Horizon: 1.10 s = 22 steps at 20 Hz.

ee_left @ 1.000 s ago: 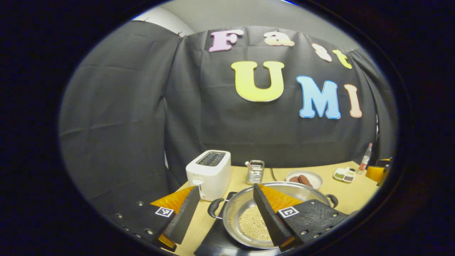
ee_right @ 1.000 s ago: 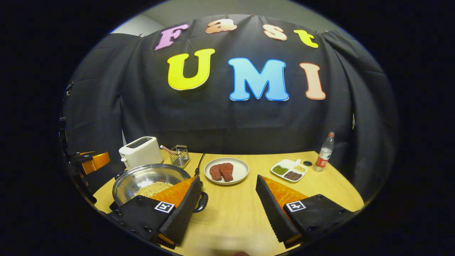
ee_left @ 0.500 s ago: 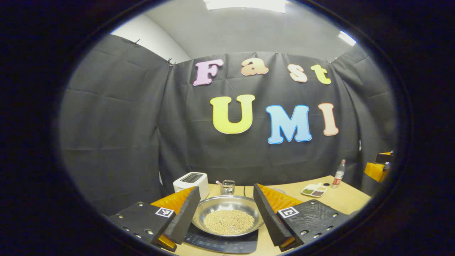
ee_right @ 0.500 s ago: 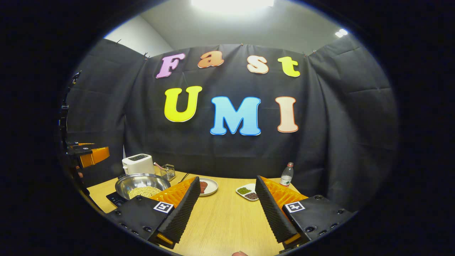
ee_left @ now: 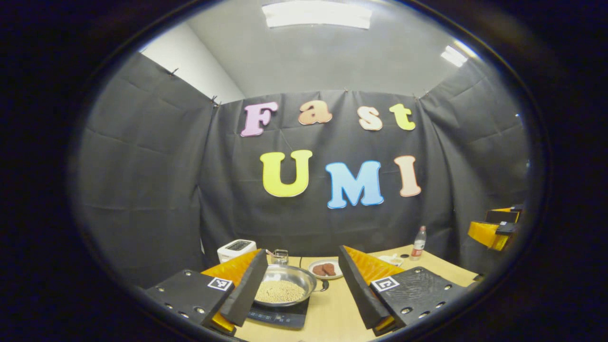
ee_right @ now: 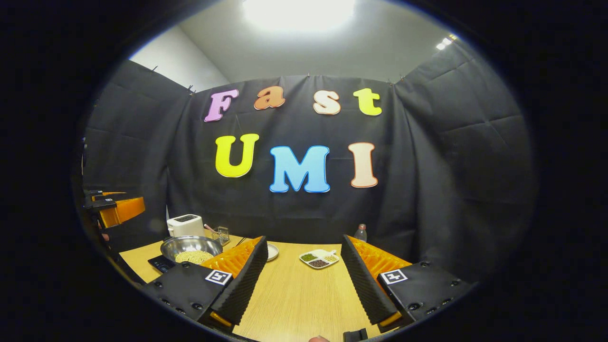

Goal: First push the handle of the pot to place it horizontally, then grasp the pot with both hands and set it on the induction cooktop.

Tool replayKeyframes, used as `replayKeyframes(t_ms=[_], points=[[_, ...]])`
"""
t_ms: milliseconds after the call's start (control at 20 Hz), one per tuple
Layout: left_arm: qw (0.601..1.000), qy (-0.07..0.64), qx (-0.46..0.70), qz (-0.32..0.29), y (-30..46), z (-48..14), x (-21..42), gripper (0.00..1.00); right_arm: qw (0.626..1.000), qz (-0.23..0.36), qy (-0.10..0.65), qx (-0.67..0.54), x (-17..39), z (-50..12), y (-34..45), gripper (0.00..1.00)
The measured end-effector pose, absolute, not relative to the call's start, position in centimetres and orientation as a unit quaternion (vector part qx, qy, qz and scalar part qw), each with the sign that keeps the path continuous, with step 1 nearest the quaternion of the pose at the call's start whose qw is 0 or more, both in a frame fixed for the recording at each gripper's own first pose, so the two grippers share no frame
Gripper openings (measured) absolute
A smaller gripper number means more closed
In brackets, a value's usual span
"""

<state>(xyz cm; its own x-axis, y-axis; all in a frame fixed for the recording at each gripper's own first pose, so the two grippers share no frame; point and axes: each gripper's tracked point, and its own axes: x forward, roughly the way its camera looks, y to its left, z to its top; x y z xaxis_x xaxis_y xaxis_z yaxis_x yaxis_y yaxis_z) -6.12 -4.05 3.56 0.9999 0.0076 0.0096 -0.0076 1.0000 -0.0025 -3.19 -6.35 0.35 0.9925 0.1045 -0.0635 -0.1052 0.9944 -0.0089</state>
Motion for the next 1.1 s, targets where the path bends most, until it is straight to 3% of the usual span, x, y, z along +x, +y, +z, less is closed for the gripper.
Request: replayKeyframes(t_ms=[50,450,800,1100], points=[[1.0,-0.008,0.002,0.003,-4.0,3.8,-6.9,0.9,0.998,0.049,0.027,-0.005,-3.6,0.5,-6.5,0.94],[1.0,-0.02,0.006,-0.001,-3.3,4.5,-11.0,0.9,0.999,0.043,-0.001,0.003,-6.8,2.2,-5.5,0.98],[1.0,-0.013,-0.009,0.002,-1.6,3.9,-12.3,0.9,1.0,0.029,-0.001,0.007,-7.9,2.2,-5.1,0.94],[1.0,-0.008,-0.012,0.01,0.0,3.5,-12.7,0.87,1.0,0.022,-0.01,0.004,-8.6,2.7,-4.7,0.98]])
